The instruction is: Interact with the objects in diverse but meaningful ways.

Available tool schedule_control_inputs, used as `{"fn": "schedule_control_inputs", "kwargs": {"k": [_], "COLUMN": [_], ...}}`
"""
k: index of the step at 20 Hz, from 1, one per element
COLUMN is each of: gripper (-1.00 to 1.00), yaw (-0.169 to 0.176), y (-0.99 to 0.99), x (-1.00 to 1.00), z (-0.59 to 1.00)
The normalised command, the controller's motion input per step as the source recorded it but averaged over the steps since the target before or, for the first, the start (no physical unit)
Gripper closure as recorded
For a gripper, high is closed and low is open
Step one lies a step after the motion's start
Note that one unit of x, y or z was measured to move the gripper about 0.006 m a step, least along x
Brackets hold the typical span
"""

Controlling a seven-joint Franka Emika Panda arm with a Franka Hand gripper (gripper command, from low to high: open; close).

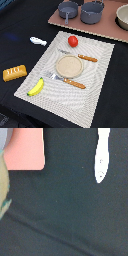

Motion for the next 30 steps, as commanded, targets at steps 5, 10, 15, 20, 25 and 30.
{"fn": "schedule_control_inputs", "kwargs": {"k": [5,10,15,20,25,30], "gripper": [-1.00,-1.00,-1.00,-1.00,-1.00,-1.00], "yaw": [0.000,0.000,0.002,0.000,0.005,0.014], "y": [-0.20,-0.46,-0.59,-0.65,-0.79,-0.90], "x": [0.03,0.00,0.00,-0.04,-0.10,-0.09], "z": [-0.17,-0.38,-0.31,-0.27,-0.35,-0.35]}}
